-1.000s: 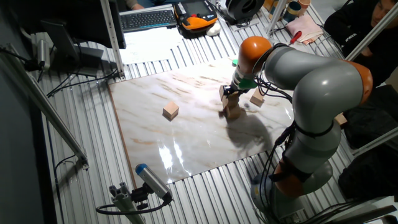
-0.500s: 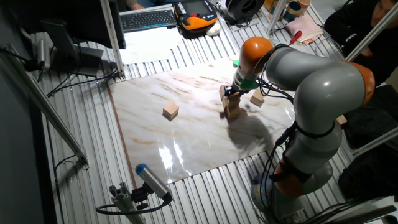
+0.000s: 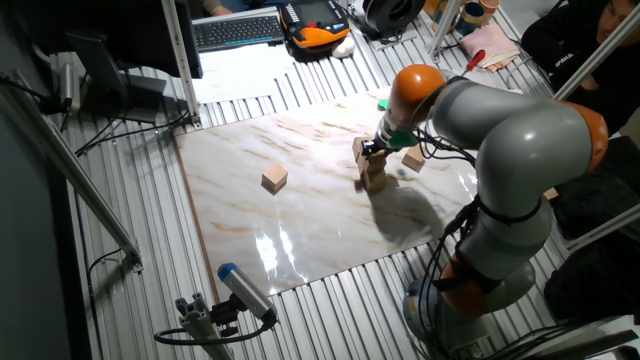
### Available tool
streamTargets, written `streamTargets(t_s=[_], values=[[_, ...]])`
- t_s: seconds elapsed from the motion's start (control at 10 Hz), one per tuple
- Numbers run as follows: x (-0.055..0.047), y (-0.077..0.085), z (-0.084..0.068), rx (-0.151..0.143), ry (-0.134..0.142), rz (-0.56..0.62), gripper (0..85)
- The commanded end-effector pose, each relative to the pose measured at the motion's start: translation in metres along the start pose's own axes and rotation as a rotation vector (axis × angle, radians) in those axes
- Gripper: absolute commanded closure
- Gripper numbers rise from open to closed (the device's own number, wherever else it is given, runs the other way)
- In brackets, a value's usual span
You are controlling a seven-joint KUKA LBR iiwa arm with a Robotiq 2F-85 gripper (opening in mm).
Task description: Stack the blocks into a pyramid shape
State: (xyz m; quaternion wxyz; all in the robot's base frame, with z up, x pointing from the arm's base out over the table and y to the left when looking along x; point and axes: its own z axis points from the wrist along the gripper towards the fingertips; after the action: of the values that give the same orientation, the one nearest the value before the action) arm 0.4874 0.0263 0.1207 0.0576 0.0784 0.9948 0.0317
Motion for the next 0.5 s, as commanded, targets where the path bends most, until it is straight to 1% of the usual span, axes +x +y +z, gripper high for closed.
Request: streamTargets(t_s=[0.0,0.1,0.2,0.4], values=[[0.0007,-0.0005,0.0001,0.008,-0.002,-0.001,85.0],[0.0011,-0.001,-0.0006,0.017,0.001,-0.001,68.0],[0.0016,-0.0018,-0.0014,0.023,0.004,-0.004,68.0],[0.0034,-0.0041,0.0006,0.024,0.001,-0.005,68.0]])
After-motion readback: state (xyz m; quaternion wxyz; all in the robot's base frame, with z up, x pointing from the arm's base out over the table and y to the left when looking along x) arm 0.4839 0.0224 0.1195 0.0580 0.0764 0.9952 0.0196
